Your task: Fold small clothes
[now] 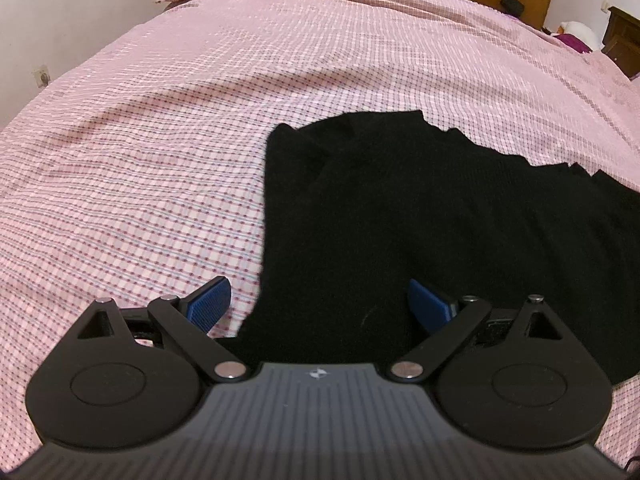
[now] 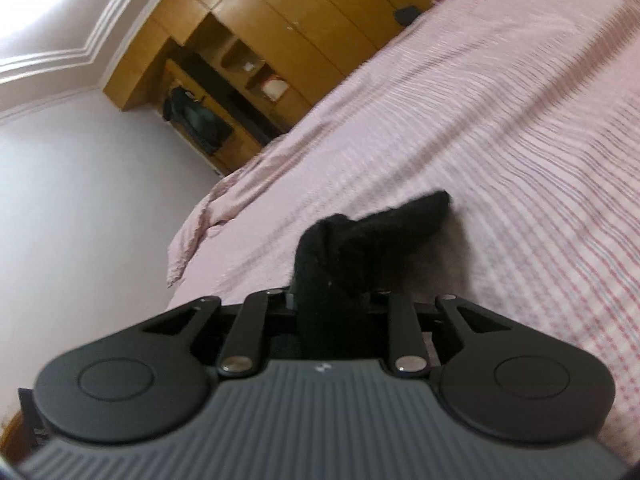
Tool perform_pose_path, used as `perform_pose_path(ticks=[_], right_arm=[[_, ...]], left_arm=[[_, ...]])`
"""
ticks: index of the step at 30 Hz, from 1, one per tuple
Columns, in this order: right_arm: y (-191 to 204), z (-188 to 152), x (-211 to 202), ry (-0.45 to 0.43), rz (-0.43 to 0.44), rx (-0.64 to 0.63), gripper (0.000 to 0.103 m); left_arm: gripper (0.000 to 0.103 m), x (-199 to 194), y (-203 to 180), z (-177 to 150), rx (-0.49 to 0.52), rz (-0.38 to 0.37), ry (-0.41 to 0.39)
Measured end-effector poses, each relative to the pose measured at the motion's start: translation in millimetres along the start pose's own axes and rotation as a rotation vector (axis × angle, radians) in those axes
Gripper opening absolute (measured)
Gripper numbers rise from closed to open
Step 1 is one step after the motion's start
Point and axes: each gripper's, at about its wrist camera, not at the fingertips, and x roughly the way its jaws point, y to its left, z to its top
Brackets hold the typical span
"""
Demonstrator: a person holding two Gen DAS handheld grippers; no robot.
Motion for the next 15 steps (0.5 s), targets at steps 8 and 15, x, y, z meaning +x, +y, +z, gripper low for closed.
perform_pose_path(ticks=[8, 15], right_arm=[[58.2, 5.9, 19.0, 0.016, 0.044, -0.132, 0.023], [115.5, 1.6, 34.9, 0.024, 0.103, -0.255, 0.023]], left_arm=[[0.097, -16.2, 22.1, -1.1, -0.017, 0.007, -0.019], [0.097, -28.4, 49.5, -1.4, -0.05, 0.02, -0.041]])
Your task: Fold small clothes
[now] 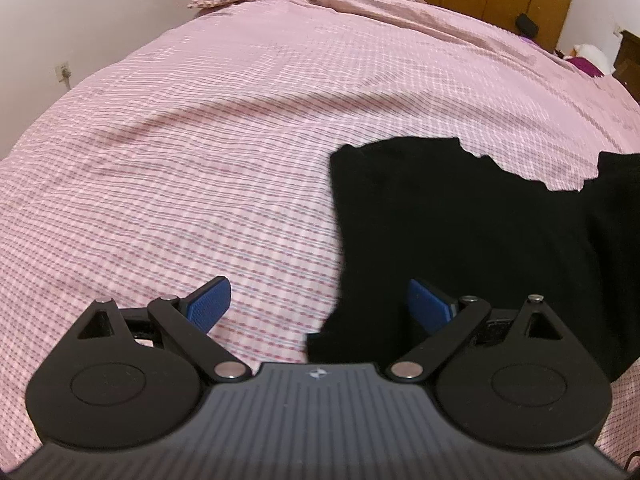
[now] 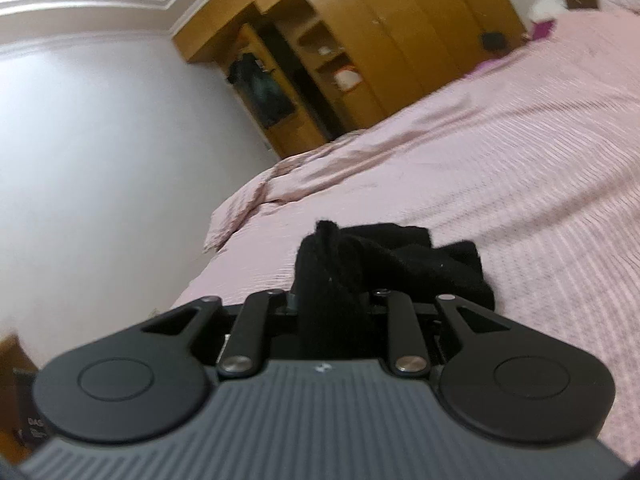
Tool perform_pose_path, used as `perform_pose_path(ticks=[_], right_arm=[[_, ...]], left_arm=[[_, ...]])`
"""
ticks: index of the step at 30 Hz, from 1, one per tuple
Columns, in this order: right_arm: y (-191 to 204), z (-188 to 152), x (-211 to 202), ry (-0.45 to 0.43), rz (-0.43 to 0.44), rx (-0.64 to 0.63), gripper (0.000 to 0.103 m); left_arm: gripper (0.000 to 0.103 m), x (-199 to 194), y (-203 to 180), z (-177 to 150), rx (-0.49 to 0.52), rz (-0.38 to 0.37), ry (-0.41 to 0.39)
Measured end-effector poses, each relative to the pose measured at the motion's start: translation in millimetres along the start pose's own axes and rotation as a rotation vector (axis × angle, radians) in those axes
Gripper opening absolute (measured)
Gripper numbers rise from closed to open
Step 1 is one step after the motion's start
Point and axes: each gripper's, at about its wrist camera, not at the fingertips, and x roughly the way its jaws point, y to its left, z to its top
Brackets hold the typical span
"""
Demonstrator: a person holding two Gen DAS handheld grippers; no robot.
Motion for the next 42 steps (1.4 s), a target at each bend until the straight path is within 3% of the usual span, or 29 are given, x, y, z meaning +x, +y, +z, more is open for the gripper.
perform_pose_path(ticks=[11, 22, 25, 32, 37, 42], right_arm=[[93.7, -19.5, 51.8, 0.099, 0.128, -0.146, 0.023], [148.4, -123.4, 118.8, 0.327, 0.149, -0.295, 0.023], [153.1, -137.6, 116.6, 0.323, 0.14, -0.315, 0.028], [155.5, -129.2, 91.1, 0.32, 0.199, -0.336, 0.043], [153.8, -124.0, 55.2, 0.284, 0.216, -0.37, 0.042], [138.5, -104.8, 27.3, 0.225, 0.164, -0.342, 0.042]], left_arm=[[0.097, -6.4, 54.9, -4.1, -0.075, 0.041, -0.016], [0.097, -3.0, 89.0, -16.4, -0.121, 0.053, -0.012], [0.097, -4.2, 92.2, -16.8, -0.117, 0.05, -0.021], [0.097, -11.4, 84.3, -6.0, -0.109, 0.022, -0.057], [0.097, -18.2, 61.8, 10.0, -0.061, -0.017, -0.091], [0.097, -21.6, 26.4, 31.3, 0.03, -0.07, -0.141]])
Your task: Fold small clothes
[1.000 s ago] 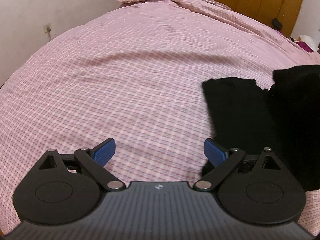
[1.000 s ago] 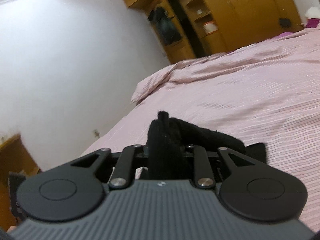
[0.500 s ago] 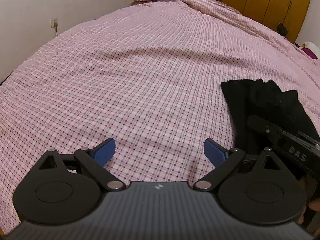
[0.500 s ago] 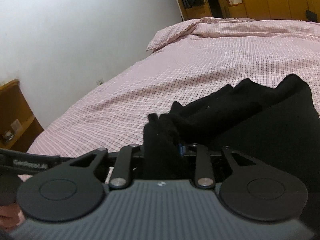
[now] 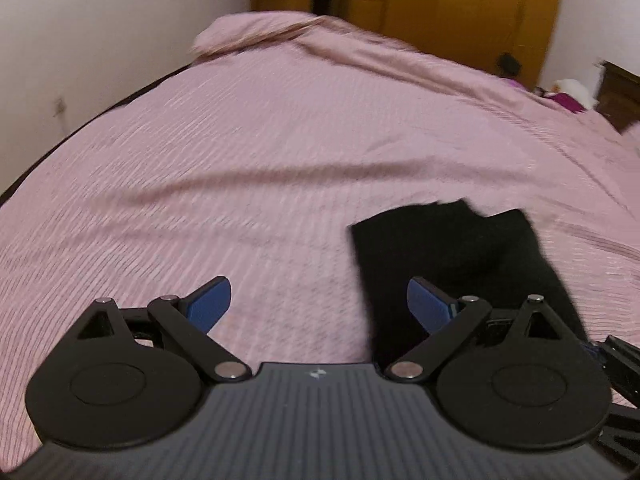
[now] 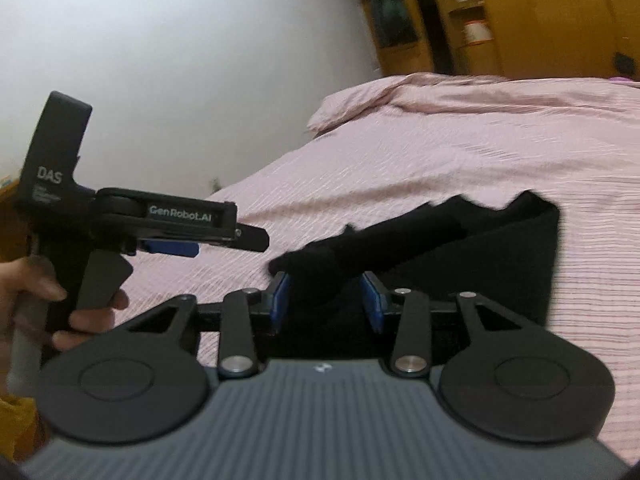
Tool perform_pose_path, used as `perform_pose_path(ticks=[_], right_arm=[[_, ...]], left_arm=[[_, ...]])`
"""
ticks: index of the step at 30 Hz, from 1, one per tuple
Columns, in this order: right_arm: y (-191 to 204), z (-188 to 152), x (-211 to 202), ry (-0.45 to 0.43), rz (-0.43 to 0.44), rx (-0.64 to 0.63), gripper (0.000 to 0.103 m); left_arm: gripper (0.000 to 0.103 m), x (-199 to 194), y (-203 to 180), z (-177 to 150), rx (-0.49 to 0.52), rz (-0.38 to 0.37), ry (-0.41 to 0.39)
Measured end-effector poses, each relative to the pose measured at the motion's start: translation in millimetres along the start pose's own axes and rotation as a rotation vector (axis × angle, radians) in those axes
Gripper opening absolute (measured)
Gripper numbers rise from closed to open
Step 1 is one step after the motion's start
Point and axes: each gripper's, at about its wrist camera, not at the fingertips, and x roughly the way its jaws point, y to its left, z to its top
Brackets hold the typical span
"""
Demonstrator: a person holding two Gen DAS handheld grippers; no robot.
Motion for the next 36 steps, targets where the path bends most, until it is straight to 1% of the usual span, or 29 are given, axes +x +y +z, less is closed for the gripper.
perform_pose_path(ticks=[5, 7, 12, 14, 16, 17, 18, 19, 20, 21, 22, 23, 24, 25, 27, 29, 30, 33, 36], right_arm=[[-29.8, 6.2, -20.2, -0.067, -0.089, 0.076, 0.043], [-43.2, 5.7, -20.9, -0.067, -0.139, 0.106, 0.043], [-70.1, -2.7, -18.9, -0.061, -0.233, 0.185, 0.044], [-78.6, -5.8, -15.7, -0.057, -0.252, 0.208, 0.044], [-85.1, -9.7, -14.3, -0.05, -0.26, 0.232, 0.044], [-88.0, -10.9, -12.6, -0.049, -0.256, 0.242, 0.044], [-90.4, -11.4, -13.0, -0.048, -0.251, 0.252, 0.044], [-91.8, -12.7, -13.0, -0.05, -0.247, 0.26, 0.044], [-92.2, -13.1, -12.4, -0.052, -0.244, 0.264, 0.044], [-92.9, -13.4, -12.1, -0.053, -0.242, 0.264, 0.044], [-93.1, -13.6, -12.1, -0.054, -0.242, 0.262, 0.044], [-93.4, -13.2, -12.2, -0.056, -0.241, 0.259, 0.044], [-93.2, -12.8, -12.5, -0.059, -0.239, 0.253, 0.044], [-93.0, -12.5, -12.0, -0.062, -0.238, 0.243, 0.044], [-92.9, -12.6, -8.6, -0.057, -0.229, 0.227, 0.044], [-90.2, -15.8, -6.4, -0.039, -0.218, 0.223, 0.044], [-89.3, -17.3, -2.6, -0.024, -0.212, 0.221, 0.044], [-84.1, -20.9, 5.1, 0.004, -0.205, 0.195, 0.043], [-79.7, -19.2, 4.8, 0.013, -0.215, 0.169, 0.044]], left_arm=[[0.097, 21.6, -36.2, 17.0, 0.078, -0.087, -0.017], [0.097, 36.2, -50.4, 20.4, 0.126, -0.113, -0.008], [0.097, 71.4, -78.1, 16.4, 0.226, -0.14, 0.039], [0.097, 82.0, -84.8, 11.5, 0.255, -0.138, 0.037], [0.096, 91.2, -87.4, 5.5, 0.28, -0.118, 0.021], [0.09, 95.8, -88.7, 3.6, 0.285, -0.112, 0.011], [0.081, 99.8, -87.4, 2.2, 0.278, -0.117, 0.001], [0.051, 104.4, -85.0, 2.0, 0.261, -0.128, 0.001], [0.03, 109.2, -80.8, 2.9, 0.225, -0.129, 0.019], [0.025, 110.5, -74.5, 4.0, 0.173, -0.122, 0.019], [0.016, 106.2, -63.9, 4.8, 0.105, -0.126, -0.002], [0.012, 99.8, -54.4, 4.4, 0.04, -0.135, -0.03], [0.01, 92.2, -45.5, 2.7, -0.015, -0.13, -0.058], [0.01, 87.5, -38.6, 0.5, -0.049, -0.115, -0.069], [0.01, 89.8, -26.6, -5.6, -0.087, -0.095, -0.058], [0.01, 103.3, -20.1, -11.3, -0.085, -0.061, -0.015], [0.011, 107.6, -18.1, -13.1, -0.087, -0.056, -0.003], [0.012, 103.9, -14.4, -13.5, -0.08, -0.068, 0.002], [0.025, 92.6, -13.8, -10.9, -0.064, -0.074, 0.016]])
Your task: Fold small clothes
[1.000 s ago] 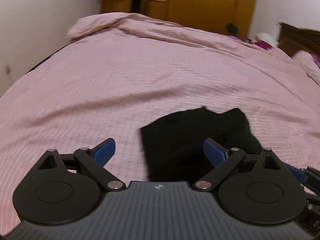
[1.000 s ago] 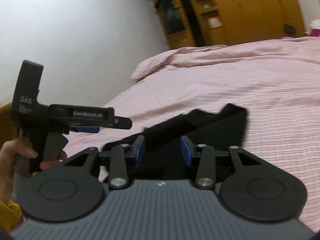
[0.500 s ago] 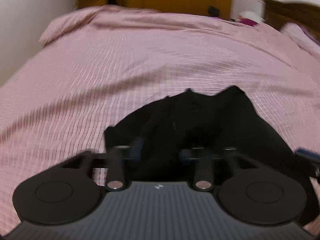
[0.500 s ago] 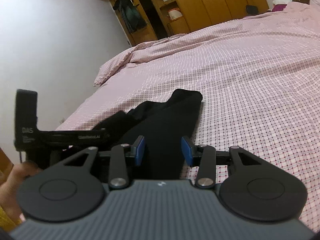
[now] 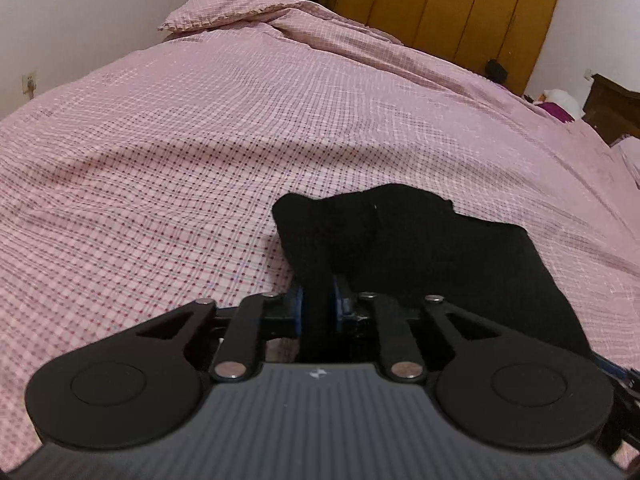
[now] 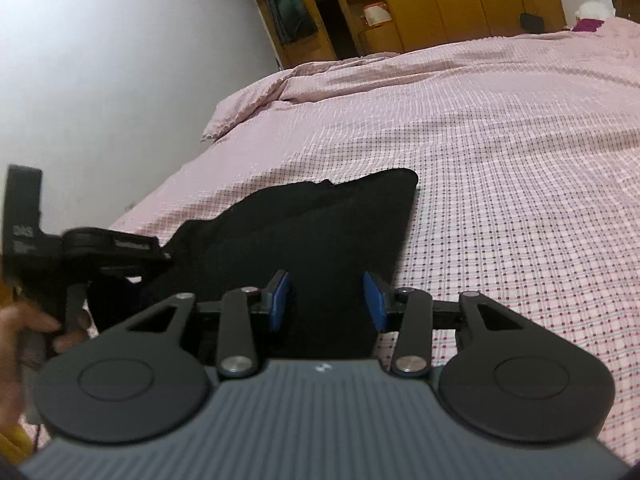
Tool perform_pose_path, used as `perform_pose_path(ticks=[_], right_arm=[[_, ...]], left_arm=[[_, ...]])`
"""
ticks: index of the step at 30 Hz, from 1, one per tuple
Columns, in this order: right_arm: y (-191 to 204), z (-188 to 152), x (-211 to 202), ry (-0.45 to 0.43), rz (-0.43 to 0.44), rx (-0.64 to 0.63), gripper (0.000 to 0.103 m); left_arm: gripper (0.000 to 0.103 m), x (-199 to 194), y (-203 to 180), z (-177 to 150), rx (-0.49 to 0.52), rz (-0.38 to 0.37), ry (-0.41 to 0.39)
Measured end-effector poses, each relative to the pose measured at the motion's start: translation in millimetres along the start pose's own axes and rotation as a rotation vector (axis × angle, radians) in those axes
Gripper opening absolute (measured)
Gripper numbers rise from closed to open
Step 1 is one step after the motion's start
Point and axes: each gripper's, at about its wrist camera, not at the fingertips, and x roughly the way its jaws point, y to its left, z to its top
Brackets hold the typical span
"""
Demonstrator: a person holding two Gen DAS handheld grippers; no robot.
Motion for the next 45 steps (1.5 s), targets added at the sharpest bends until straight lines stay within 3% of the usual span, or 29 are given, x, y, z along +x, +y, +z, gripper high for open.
perform_pose_path(ticks=[2, 4, 7, 12, 17, 21, 23, 24, 32, 36, 45], right_arm=[[0.9, 2.1, -5.4, 0.001, 0.006, 0.007, 0.044], [3.1, 3.0, -12.7, -0.009, 0.008, 0.003, 0.044], [8.4, 0.3, -23.3, -0.015, 0.009, -0.017, 0.044], [15.9, -6.7, -34.4, 0.015, -0.006, -0.027, 0.044], [20.8, -21.3, -31.4, 0.066, -0.016, -0.043, 0.045], [15.9, -12.1, -28.1, 0.123, 0.008, -0.017, 0.054], [7.9, 3.1, -23.4, 0.174, 0.041, 0.023, 0.068], [3.3, 11.3, -20.1, 0.199, 0.059, 0.045, 0.07], [-28.5, 46.6, 30.9, 0.386, 0.036, 0.181, 0.072], [-34.4, 50.6, 60.3, 0.496, 0.066, 0.247, 0.073], [-33.7, 60.9, 96.3, 0.623, 0.074, 0.3, 0.075]], left_arm=[[0.049, -13.0, 2.5, 0.4, -0.005, -0.016, 0.019], [0.066, -27.8, 4.5, -2.0, -0.01, -0.04, 0.027], [0.076, -49.7, -3.3, -10.0, 0.029, -0.061, 0.035], [0.077, -54.6, -7.5, -29.2, 0.118, 0.019, 0.095], [0.085, -48.3, 9.0, -41.5, 0.091, 0.025, 0.121], [0.085, -47.7, 15.1, -31.2, 0.074, -0.017, 0.172], [0.089, -42.9, 17.8, -20.6, 0.063, -0.045, 0.217], [0.09, -39.6, 18.4, -15.3, 0.059, -0.058, 0.239], [0.099, 2.4, 14.1, 7.3, 0.048, -0.138, 0.375], [0.1, 12.8, 1.9, 12.8, 0.119, -0.13, 0.411], [0.101, 27.3, -8.6, 21.8, 0.169, -0.14, 0.465]])
